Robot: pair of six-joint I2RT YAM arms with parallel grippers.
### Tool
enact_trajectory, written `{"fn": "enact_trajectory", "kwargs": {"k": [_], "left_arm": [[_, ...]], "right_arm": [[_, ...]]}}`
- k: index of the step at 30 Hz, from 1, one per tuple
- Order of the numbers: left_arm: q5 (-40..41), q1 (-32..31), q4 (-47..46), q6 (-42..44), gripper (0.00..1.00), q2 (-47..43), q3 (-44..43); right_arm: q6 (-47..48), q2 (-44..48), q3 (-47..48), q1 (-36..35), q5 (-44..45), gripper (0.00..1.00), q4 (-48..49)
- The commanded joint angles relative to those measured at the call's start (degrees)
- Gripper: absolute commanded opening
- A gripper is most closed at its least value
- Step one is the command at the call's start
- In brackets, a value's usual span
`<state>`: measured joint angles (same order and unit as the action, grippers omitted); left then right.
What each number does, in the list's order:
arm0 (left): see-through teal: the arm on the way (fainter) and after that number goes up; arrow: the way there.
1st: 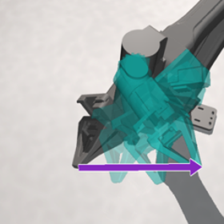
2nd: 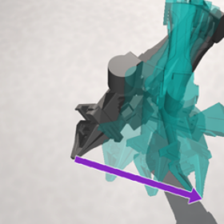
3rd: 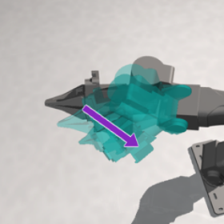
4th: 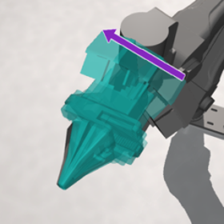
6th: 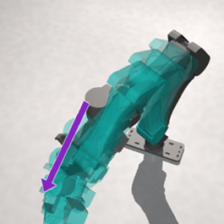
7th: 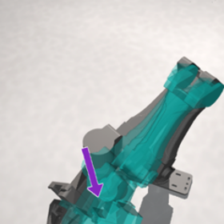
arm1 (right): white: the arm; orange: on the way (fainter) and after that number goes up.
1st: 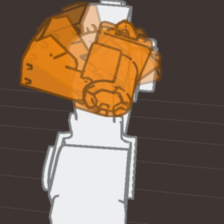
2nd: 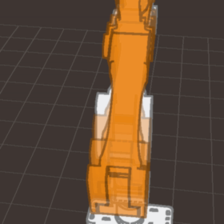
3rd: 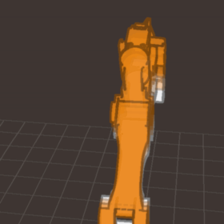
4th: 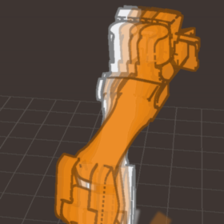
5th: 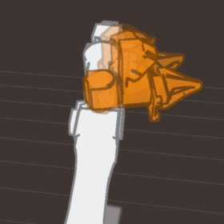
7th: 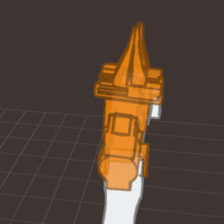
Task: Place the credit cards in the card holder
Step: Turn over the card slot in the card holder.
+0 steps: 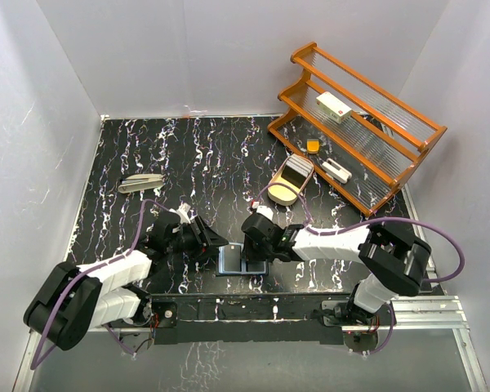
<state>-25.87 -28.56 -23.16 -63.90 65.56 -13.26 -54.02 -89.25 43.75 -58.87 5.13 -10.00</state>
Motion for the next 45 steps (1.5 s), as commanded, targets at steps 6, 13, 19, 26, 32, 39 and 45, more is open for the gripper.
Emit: {"fn": "enact_trajectory", "kwargs": {"k": [6,13,19,26,32,39,45], "left_arm": [[-1.46,0.34,-2.11,-0.2,0.57,1.17,0.43],[-2.8,0.37,-4.39,-0.73,0.58,3.23,0.25],[-4.12,0.34,-6.73,-1.59,0.57,4.16,0.33],[-4.48,0.35,-6.93,-1.52,0.57,3.85,0.24],[-5.98,0.26,-9.91,-3.07,0.54,4.63,0.51],[-8.85,0.08,-14.16,-5.66,0.56,6.3,0.14],[-8.89,-1.01,-16.87,-8.32,0.56,6.34,-0.08]], "right_arm": [[0.21,-1.63,0.91,-0.34,-0.01,0.03,0.86],[0.32,-1.73,0.9,-0.37,0.18,0.03,0.95],[0.33,-1.92,0.51,-0.37,0.34,0.03,1.21],[0.32,-1.71,0.29,-0.37,0.49,0.02,1.65],[1.25,-1.72,0.28,-0.3,0.41,0.02,2.23],[2.75,-1.37,0.56,-0.37,1.12,0.03,3.07],[4.57,-1.66,0.25,-0.37,2.29,0.03,4.47]]}}
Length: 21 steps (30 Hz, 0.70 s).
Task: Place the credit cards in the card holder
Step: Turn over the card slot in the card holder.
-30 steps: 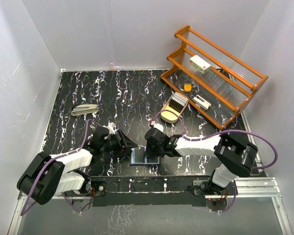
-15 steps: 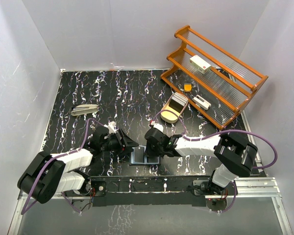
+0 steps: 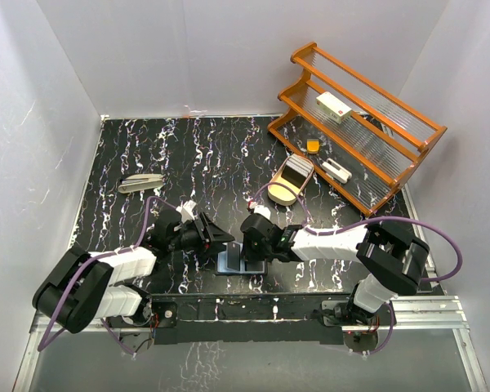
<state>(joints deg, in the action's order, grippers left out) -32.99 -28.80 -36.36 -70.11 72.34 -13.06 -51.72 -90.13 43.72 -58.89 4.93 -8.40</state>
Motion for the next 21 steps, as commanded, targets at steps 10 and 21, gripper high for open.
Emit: {"fn": "enact_trajectory", "kwargs": {"k": [10,21], "left_arm": [[-0.12,-4.06,-6.61,-3.41,0.57,2.36,-0.86],[2.63,-6.77,-1.93,-1.85,0.57,2.73,-4.18]], "right_arm": [[5.75,1.34,-2.52,-0.31,1.27,0.09,8.26],[6.38,8.54,-5.45,-0.33,4.03,0.17,8.4]]}}
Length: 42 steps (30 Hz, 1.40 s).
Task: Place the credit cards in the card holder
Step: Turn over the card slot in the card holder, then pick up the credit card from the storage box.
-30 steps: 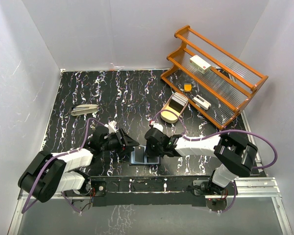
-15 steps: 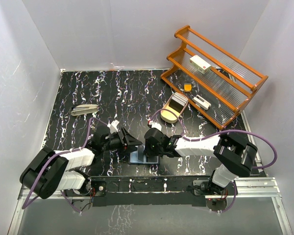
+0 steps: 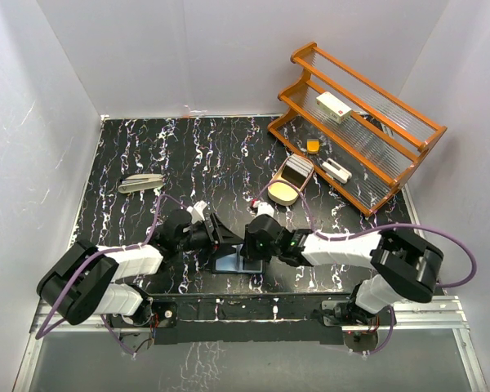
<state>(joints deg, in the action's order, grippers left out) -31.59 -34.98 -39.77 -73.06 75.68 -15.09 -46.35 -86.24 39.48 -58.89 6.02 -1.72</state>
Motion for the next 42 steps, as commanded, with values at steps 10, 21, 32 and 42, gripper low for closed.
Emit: {"fn": "enact_trajectory", "kwargs": {"k": [10,21,32,42], "left_arm": [[3.17,-2.75,3.37,1.69,0.58,0.46,-4.48],[6.05,-4.83,9.12,6.01,0.58,-1.03,-7.58],[18.85,-4.83,37.18,20.9,0.84,-17.59,-14.28],[23.48,-4.83,53.78,31.06,0.99,-25.29,-22.47]], "right_arm": [[1.03,15.85,-1.91,-0.26,11.28,0.24,-9.32],[6.2,25.21,4.06,1.09,20.99,0.3,-21.82],[22.19,16.34,14.31,7.58,19.01,0.37,-19.85],[39.17,1.67,29.39,19.56,14.18,0.41,-21.41]]}}
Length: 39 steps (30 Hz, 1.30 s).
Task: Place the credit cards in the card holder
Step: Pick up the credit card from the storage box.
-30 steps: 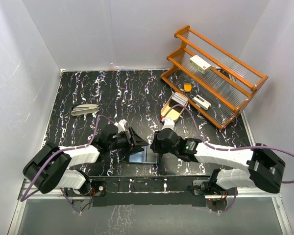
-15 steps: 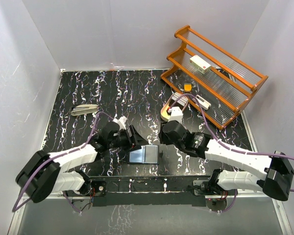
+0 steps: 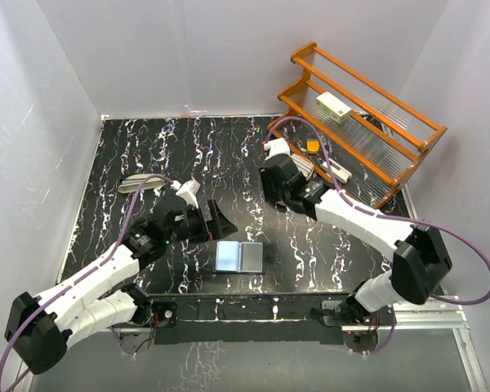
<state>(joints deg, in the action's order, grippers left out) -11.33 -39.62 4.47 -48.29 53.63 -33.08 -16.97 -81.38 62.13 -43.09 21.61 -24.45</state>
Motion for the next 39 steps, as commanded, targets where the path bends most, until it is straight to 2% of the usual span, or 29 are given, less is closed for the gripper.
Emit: {"fn": "enact_trajectory", "kwargs": {"k": [1,7,14,27,39], "left_arm": [[3.76,-0.2,10.98,7.25,0.99,-3.79,-5.4],[5.29,-0.2,18.72,13.78,0.99,-6.84,-10.56],[9.94,-0.2,22.98,20.29,0.98,-10.77,-12.6],[13.18,-0.2,22.86,22.05,0.98,-15.34,-11.66],[13.31,-0.2,22.95,22.72,0.99,-15.86,-11.46]], "right_arm": [[11.25,-4.61,8.3,4.97,-1.11,0.41,0.91],[17.42,-11.9,15.83,12.47,-2.68,0.44,-0.7],[22.33,-22.34,22.32,15.49,-1.0,0.47,-4.84],[30.65,-30.32,27.98,18.22,-2.11,0.6,-8.14],[32.99,-36.59,32.42,18.74,2.83,0.63,-9.92]]}}
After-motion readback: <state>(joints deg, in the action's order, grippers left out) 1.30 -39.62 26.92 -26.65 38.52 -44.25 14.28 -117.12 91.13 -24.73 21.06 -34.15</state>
